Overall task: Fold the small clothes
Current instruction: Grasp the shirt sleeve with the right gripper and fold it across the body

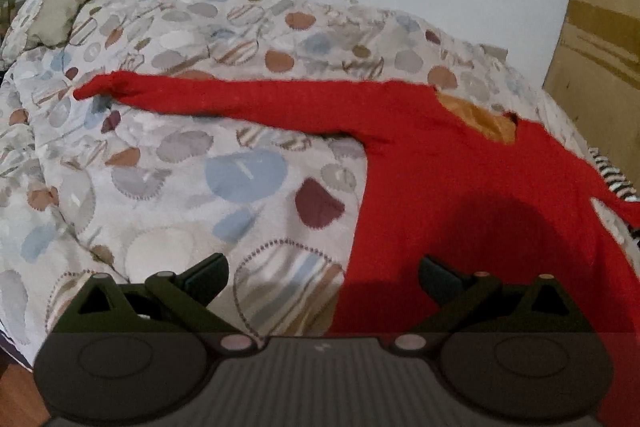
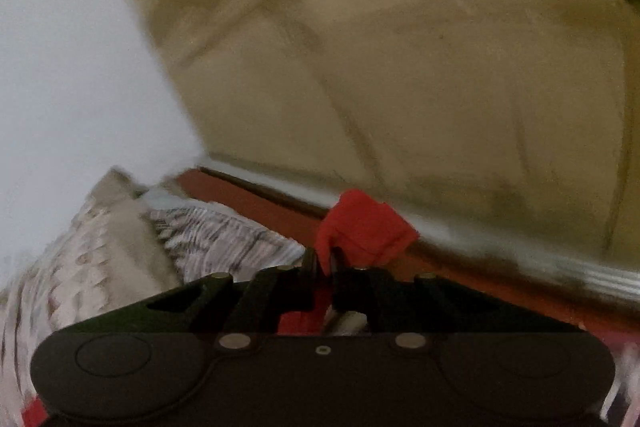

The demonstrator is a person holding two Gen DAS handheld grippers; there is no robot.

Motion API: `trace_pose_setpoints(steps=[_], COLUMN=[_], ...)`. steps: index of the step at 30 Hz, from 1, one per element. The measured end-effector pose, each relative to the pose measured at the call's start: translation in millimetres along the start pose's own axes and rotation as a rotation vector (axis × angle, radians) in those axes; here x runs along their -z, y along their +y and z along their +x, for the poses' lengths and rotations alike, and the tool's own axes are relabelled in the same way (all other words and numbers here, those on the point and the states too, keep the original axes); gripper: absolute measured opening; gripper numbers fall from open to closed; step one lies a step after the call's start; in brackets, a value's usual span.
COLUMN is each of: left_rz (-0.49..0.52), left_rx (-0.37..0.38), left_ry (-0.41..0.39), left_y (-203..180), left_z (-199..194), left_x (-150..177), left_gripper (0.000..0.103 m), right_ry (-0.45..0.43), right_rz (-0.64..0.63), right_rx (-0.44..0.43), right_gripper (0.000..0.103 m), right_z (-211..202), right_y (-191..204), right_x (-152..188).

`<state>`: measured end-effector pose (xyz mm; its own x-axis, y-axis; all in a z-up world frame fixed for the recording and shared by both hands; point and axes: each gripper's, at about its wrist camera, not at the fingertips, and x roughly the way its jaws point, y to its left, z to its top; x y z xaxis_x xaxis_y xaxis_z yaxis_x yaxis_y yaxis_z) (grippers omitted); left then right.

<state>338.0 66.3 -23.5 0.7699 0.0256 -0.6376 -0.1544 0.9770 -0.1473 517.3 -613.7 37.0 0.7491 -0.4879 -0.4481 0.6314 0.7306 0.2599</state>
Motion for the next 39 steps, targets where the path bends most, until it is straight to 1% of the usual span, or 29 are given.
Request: trace_pose_setpoints(steps=[3,6,9,11,16,18,20,22,24,27,29,31,34,36,38,39], left_rz=[-0.007,-0.017,-0.033,-0.047,-0.108,-0.121,-0.13,-0.141,-0.148,-0.15,-0.149,-0.154,-0.173,-0.184,-0.187,-0.184], left_rx=[0.008,0.012,0.005,-0.003,-0.008,-0.015,-0.02,-0.021,-0.012,-0.008,-0.013,-0.011,0.006,0.047,0.096,0.123], left_ry=[-0.026,-0.044,-0.057,-0.064,-0.065,-0.067,-0.066,-0.062,-0.059,-0.059,-0.06,-0.058,-0.042,-0.036,-0.045,-0.052], left_y=[2,6,13,19,37,42,46,48,51,54,55,55,54,50,43,38], left_z=[-8,-15,-22,-25,-29,-30,-30,-29,-30,-30,-29,-26,-19,-16,-14,-12], left_x=[-4,-8,-9,-10,-11,-10,-10,-9,-8,-8,-8,-8,-9,-11,-15,-19], left_gripper=[0.103,0.103,0.103,0.103,0.103,0.103,0.103,0.103,0.103,0.103,0.103,0.103,0.103,0.103,0.103,0.103], right_ry=[-0.091,-0.161,-0.201,-0.207,-0.194,-0.166,-0.122,-0.054,0.011,0.12,0.144,0.123,0.1,0.108,0.111,0.111], right_rz=[-0.166,-0.312,-0.433,-0.494,-0.641,-0.698,-0.762,-0.832,-0.911,-1.038,-1.129,-1.204,-1.261,-1.278,-1.289,-1.285], right_rx=[-0.091,-0.186,-0.287,-0.358,-0.544,-0.62,-0.693,-0.782,-0.844,-0.871,-0.872,-0.88,-0.902,-0.922,-0.942,-0.948], right_gripper=[0.005,0.005,0.005,0.005,0.005,0.005,0.005,0.005,0.005,0.005,0.006,0.012,0.016,0.018,0.03,0.042], right_z=[-31,-62,-92,-110,-158,-178,-197,-211,-217,-221,-224,-233,-248,-253,-259,-260], right_y=[50,103,155,187,258,280,296,305,307,298,292,280,268,254,246,238], right_x=[-15,-22,-17,-9,35,64,100,145,191,253,283,300,313,307,307,303])
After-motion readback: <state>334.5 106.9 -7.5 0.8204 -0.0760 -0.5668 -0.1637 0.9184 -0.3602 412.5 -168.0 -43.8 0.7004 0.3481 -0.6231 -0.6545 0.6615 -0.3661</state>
